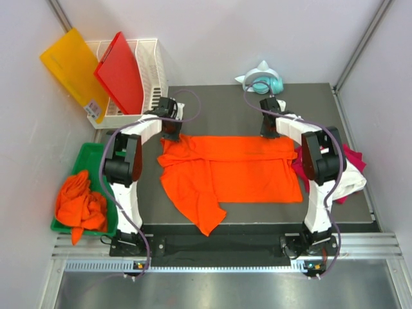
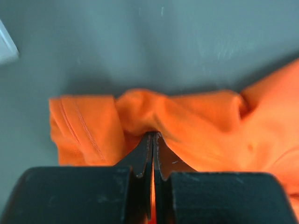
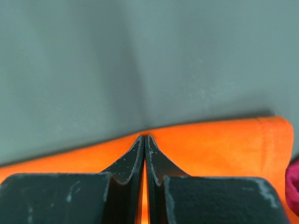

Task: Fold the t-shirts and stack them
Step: Fold the flattened tshirt in 1/3 of the way

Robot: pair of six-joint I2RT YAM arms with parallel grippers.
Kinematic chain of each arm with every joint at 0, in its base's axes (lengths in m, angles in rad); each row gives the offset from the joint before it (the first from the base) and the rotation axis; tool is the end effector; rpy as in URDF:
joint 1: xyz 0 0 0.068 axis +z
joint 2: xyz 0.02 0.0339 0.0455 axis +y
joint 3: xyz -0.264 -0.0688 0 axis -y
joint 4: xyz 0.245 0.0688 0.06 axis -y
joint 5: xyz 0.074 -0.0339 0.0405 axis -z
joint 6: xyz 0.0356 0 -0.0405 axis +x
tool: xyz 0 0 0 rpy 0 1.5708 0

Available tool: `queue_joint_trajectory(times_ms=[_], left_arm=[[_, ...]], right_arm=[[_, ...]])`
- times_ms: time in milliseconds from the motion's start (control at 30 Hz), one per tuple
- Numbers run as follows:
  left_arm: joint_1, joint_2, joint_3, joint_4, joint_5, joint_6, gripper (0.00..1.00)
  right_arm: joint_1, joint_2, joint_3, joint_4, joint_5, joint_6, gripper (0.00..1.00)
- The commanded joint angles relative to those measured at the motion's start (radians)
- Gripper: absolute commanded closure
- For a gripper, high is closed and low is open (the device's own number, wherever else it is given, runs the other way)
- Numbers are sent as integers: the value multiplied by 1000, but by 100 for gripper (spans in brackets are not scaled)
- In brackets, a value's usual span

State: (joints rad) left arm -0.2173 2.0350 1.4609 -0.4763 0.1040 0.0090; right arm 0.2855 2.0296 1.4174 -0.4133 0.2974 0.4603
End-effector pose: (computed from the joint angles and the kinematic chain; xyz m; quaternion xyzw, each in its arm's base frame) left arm 0.4200 -0.0965 0.1720 0.1222 0.9574 -0.0767 0.2503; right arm 0.4136 0.1105 0.1661 0.1229 0.9453 -0.0359 0.3000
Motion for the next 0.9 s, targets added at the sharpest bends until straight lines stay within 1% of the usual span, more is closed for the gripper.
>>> queue_joint_trajectory(times_ms=[0,67,367,467,600,667,700,733,767,867], left_arm=[[-4,80,110,-65,-32,-4,100],[-4,93,139,-73,-35,0,100],[-2,165,234,-119,-73,8,100],[-1,200,305,-153,-87,11,100],[1,257,407,-188,-95,23,100],[-1,274,437,-206,-95,28,100],[-1,289,464,-212,-125,31,100],[1,295,473,-216,-135,29,100],[1,303,483,-217,-139,29,100],[1,309,500,-208,-158,26,100]], right_arm=[[12,76,115,-79,-24,-9,99],[12,109,141,-105,-26,-14,99],[-3,162,196,-157,-49,-22,100],[-14,179,232,-177,-50,-15,100],[-20,114,198,-104,-40,-15,100],[-19,41,161,-44,-50,-14,97],[-17,17,149,-26,-60,-14,93],[-13,-30,135,-10,-60,-14,84],[-8,-52,115,10,-64,-15,81],[10,-109,92,5,-81,-20,78]])
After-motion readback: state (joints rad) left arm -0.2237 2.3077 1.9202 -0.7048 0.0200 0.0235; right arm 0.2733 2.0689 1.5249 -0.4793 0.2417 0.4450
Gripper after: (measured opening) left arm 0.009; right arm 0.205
